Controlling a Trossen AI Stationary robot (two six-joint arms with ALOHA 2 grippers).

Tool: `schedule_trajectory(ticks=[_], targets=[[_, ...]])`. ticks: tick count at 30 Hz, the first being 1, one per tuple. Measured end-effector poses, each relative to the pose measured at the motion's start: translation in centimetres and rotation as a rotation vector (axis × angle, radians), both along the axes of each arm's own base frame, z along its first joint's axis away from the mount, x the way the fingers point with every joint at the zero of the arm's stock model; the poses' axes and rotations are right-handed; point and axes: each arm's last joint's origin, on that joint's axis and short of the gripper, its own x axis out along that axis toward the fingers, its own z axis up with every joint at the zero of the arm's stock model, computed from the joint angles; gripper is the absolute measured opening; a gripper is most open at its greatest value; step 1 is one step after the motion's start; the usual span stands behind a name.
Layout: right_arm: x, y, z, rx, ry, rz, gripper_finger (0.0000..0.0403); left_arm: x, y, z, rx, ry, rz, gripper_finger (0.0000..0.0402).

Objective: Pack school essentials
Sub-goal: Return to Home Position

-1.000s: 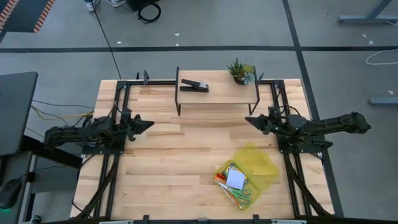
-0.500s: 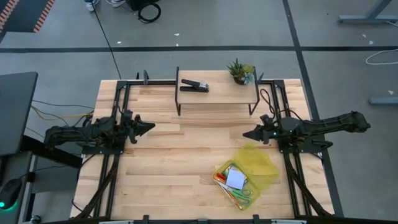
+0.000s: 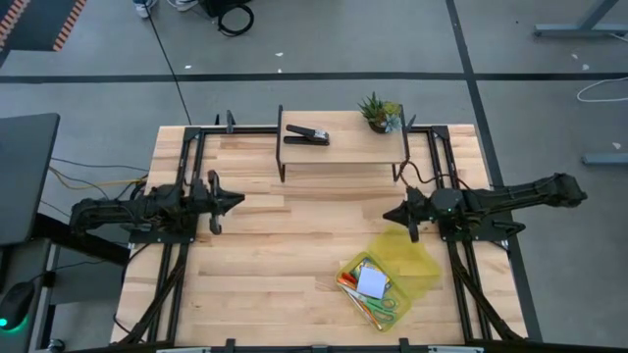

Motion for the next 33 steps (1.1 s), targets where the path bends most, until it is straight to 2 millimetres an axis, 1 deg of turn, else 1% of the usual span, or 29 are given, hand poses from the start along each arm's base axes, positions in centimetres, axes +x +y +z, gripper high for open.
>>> schedule_trajectory(ticks=[4, 6, 9, 15, 26, 33], targets=[[0.05, 0.01, -0.15, -0.167, 0.021, 0.063, 0.0014, 0.0, 0.0, 0.0, 0.119, 0.024, 0.004, 0.0033], [0.06, 0.02, -0.21, -0.217, 0.028, 0.085, 0.0015, 0.0, 0.0, 0.0, 0.182, 0.035, 0.006, 0.0032], [0.08, -0.07, -0.16, -0.209, 0.025, 0.052, 0.0015, 0.0, 0.01, 0.15, 0.229, 0.026, 0.011, 0.0036], [0.08, -0.09, -0.14, -0.17, 0.022, 0.03, 0.0015, -0.01, 0.01, 0.3, 0.23, 0.009, 0.016, 0.0042], [0.08, -0.1, -0.14, -0.169, 0.022, 0.027, 0.0016, -0.02, 0.01, 0.39, 0.23, 0.0, 0.015, 0.003], [0.08, -0.1, -0.14, -0.169, 0.022, 0.026, 0.0016, -0.02, 0.0, 0.39, 0.23, -0.001, 0.014, 0.004]])
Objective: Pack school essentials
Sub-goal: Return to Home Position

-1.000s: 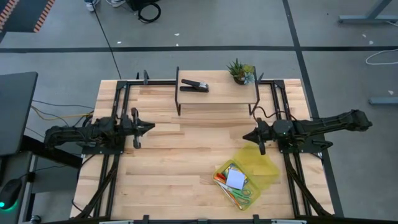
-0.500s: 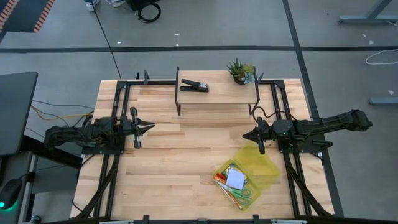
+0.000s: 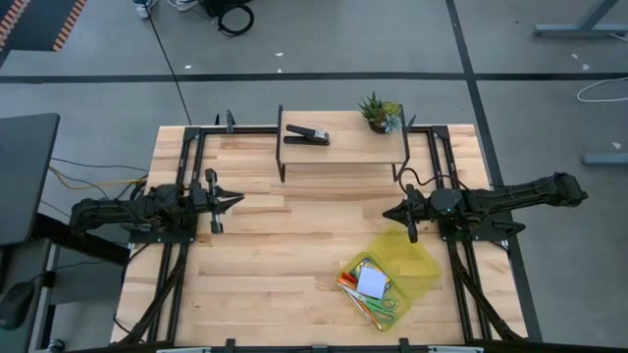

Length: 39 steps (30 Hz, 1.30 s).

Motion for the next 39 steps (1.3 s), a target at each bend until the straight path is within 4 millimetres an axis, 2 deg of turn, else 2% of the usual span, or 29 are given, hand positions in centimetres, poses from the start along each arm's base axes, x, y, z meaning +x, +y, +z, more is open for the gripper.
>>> schedule_trajectory(ticks=[11, 21, 30, 39], targets=[[0.0, 0.0, 0.0, 0.0, 0.0, 0.0, 0.0015, 0.0, 0.0, 0.01, 0.0, -0.002, 0.0, 0.0028], [0.0, 0.0, 0.0, 0.0, 0.0, 0.0, 0.0015, 0.0, 0.0, 0.02, 0.0, -0.002, 0.0, 0.004], [0.0, 0.0, 0.0, 0.0, 0.0, 0.0, 0.0015, 0.0, 0.0, 0.02, 0.0, -0.002, 0.0, 0.0028], [0.0, 0.0, 0.0, 0.0, 0.0, 0.0, 0.0015, 0.0, 0.0, 0.02, 0.0, -0.002, 0.0, 0.004]])
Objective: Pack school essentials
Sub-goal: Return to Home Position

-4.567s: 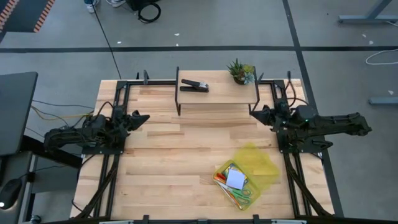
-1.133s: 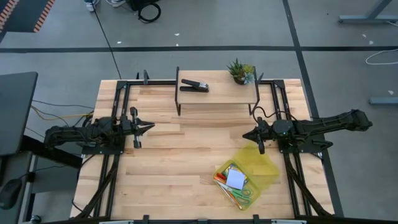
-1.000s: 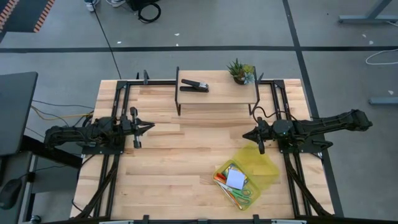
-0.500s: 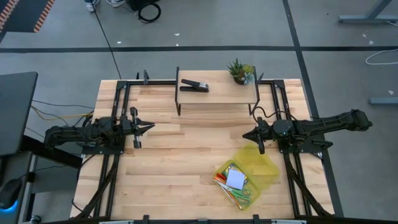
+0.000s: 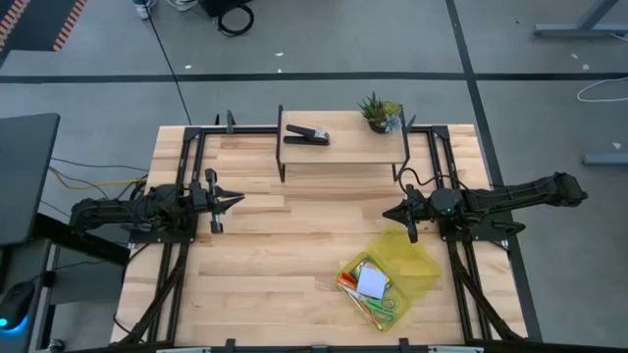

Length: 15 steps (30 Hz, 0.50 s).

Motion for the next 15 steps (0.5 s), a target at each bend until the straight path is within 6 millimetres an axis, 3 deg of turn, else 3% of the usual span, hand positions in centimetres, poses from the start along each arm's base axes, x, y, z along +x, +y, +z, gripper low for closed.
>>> schedule_trajectory(ticks=[15], targets=[[0.0, 0.0, 0.0, 0.0, 0.0, 0.0, 0.0015, 0.0, 0.0, 0.01, 0.0, 0.0, 0.0, 0.0034]])
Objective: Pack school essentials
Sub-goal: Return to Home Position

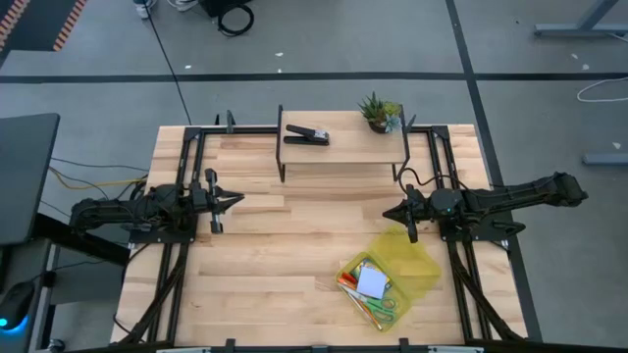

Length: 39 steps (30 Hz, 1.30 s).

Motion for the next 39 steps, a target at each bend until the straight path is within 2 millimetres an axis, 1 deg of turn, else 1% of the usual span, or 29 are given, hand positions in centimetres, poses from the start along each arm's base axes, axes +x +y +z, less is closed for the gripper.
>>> schedule_trajectory(ticks=[6, 15, 24, 32, 39], targets=[[0.0, 0.0, 0.0, 0.0, 0.0, 0.0, 0.0015, 0.0, 0.0, 0.0, 0.0, 0.0, 0.0, 0.004], [0.0, 0.0, 0.0, 0.0, 0.0, 0.0, 0.0015, 0.0, 0.0, 0.0, 0.0, 0.0, 0.0, 0.0028], [0.0, 0.0, 0.0, 0.0, 0.0, 0.0, 0.0015, 0.0, 0.0, 0.0, 0.0, 0.0, 0.0, 0.004], [0.0, 0.0, 0.0, 0.0, 0.0, 0.0, 0.0015, 0.0, -0.01, 0.0, 0.0, 0.0, -0.001, 0.0029], [0.0, 0.0, 0.0, 0.0, 0.0, 0.0, 0.0015, 0.02, -0.52, 0.0, 0.0, 0.0, -0.054, 0.0035]])
